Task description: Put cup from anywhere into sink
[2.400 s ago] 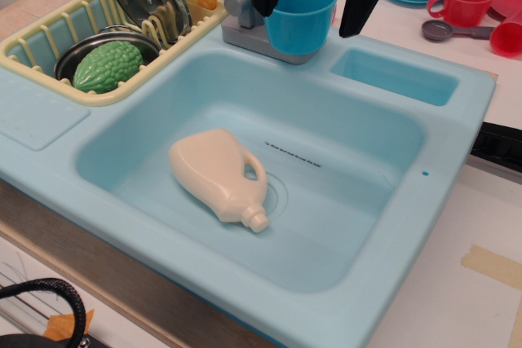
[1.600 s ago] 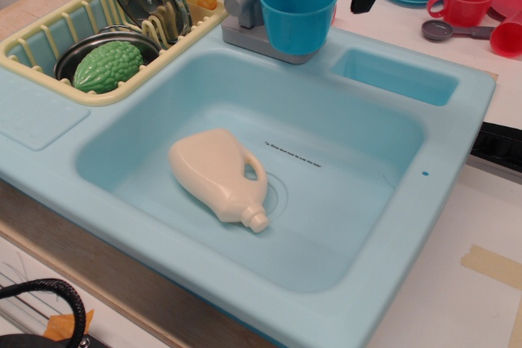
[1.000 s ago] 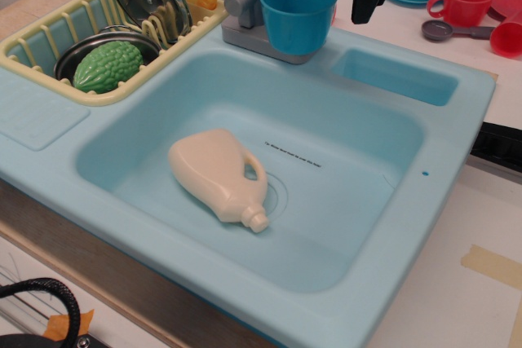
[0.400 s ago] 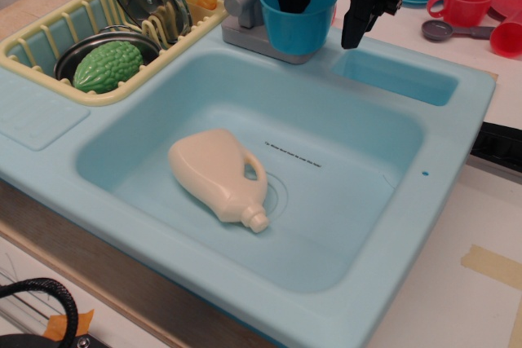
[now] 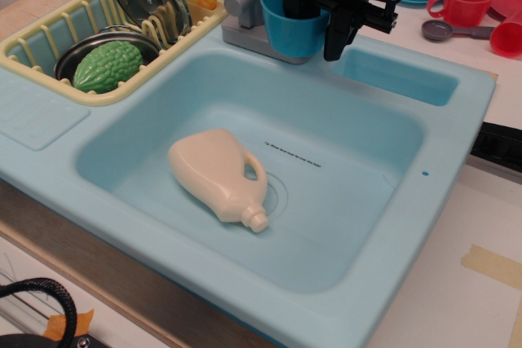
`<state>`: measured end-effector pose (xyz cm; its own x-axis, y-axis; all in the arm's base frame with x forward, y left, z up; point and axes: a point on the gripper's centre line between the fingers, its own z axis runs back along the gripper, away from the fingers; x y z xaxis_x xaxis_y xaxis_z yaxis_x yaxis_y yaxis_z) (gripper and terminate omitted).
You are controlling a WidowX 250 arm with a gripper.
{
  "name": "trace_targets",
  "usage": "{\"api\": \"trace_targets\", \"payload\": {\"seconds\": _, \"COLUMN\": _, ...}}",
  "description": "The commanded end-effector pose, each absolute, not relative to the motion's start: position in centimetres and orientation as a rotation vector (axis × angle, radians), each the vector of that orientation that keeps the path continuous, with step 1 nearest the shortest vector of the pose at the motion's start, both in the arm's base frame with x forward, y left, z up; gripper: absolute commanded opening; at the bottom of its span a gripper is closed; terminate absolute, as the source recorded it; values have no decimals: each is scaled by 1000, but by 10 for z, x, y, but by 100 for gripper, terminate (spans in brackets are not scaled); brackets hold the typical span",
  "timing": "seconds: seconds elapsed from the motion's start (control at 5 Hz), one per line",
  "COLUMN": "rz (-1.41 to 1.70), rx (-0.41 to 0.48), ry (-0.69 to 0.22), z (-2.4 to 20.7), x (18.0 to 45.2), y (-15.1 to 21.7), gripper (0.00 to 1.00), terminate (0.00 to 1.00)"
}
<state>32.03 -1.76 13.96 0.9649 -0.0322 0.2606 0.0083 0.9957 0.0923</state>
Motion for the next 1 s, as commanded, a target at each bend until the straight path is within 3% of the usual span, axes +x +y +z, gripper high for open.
{"api": "trace_targets", "payload": {"seconds": 0.0, "rz": 5, "rx": 108, "ry": -275, "z": 152, "x": 317, "y": -18, "gripper": 0, "terminate": 0}}
{"api": "trace_targets", "payload": {"seconds": 0.4, "rz": 83, "rx": 151, "ry": -281, "z": 170, "x": 291, "y": -39, "gripper": 0, "terminate": 0}}
{"api": "trace_targets", "payload": {"seconds": 0.8, "rz": 194, "rx": 94, "ry": -319, "z": 146, "x": 257, "y": -63, "gripper": 0, "terminate": 0}}
